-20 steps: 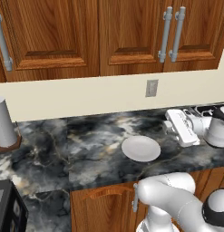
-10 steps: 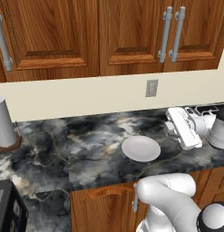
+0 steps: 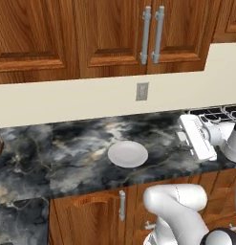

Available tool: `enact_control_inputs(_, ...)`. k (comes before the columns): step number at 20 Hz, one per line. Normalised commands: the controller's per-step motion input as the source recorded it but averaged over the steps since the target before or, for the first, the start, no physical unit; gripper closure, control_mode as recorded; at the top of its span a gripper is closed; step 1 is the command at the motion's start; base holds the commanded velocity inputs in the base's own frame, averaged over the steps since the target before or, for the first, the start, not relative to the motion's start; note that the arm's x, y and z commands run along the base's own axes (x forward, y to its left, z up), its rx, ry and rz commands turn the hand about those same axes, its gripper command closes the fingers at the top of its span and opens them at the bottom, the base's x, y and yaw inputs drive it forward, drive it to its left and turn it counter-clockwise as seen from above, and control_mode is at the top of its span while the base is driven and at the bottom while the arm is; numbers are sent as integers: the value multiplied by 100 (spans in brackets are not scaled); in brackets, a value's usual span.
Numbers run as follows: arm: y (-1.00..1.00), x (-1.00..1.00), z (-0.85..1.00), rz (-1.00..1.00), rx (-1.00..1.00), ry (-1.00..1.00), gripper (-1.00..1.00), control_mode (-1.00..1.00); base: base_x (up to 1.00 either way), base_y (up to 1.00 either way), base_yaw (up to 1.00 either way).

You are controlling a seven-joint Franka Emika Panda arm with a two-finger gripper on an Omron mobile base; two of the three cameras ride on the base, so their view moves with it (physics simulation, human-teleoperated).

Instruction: Pick up the marshmallow and place it in the cup of hot chocolate on the dining counter.

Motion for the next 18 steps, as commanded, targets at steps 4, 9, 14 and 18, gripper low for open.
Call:
enact_control_inputs(4,0,0,0,0,0,0,100,100,-13,-100,-35)
enact_control_inputs(9,0,0,0,0,0,0,100,100,2,-14,-91)
enact_control_inputs(14,0,0,0,0,0,0,100,100,0,0,-100)
enact_control_inputs(18,0,0,0,0,0,0,100,100,0,0,-100)
